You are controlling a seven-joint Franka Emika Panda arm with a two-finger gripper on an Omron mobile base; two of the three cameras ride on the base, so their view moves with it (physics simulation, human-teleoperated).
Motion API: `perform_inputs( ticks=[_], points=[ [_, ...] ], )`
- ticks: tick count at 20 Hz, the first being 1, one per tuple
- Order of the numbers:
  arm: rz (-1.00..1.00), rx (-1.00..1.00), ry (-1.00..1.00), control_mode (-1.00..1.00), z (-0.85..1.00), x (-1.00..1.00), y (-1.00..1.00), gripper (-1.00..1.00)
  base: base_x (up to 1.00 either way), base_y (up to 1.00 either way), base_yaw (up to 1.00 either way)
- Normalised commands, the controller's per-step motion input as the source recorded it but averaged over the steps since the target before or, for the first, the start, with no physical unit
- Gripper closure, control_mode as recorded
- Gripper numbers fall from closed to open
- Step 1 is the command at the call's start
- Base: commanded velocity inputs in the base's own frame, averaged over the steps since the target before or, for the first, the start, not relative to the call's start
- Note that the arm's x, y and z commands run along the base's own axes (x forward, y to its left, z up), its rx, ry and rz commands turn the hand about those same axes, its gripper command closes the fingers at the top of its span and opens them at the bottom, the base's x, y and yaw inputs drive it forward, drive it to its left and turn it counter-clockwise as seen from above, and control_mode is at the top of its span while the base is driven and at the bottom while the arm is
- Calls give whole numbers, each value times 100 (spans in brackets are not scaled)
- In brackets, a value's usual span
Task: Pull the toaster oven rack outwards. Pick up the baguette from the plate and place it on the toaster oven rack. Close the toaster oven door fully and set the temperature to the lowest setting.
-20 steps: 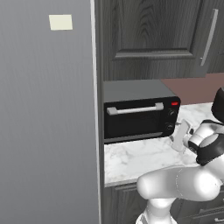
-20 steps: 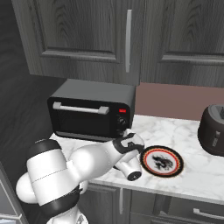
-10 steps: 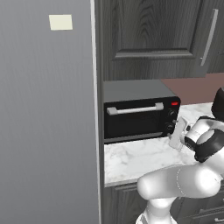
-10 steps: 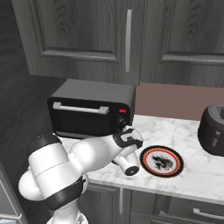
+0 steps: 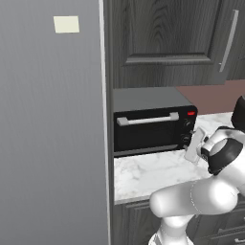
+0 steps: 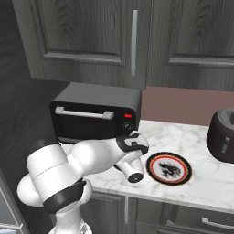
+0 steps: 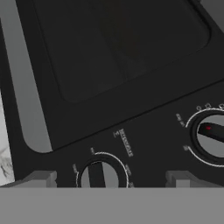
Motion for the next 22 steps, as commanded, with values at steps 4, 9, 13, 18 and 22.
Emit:
perform_inputs(
  ticks=[4, 9, 13, 18, 22],
  points=[
    [-5, 0, 0, -100, -6, 0, 0, -100, 0, 0, 0],
    [-3, 0, 0, -100, -4, 0, 5, -100, 0, 0, 0],
    [-2, 0, 0, -100, -8, 0, 5, -100, 0, 0, 0],
    [-2, 0, -1, -100, -19, 0, 7, -100, 0, 0, 0],
    [-1, 0, 0, -100, -13, 0, 1, -100, 0, 0, 0]
  ],
)
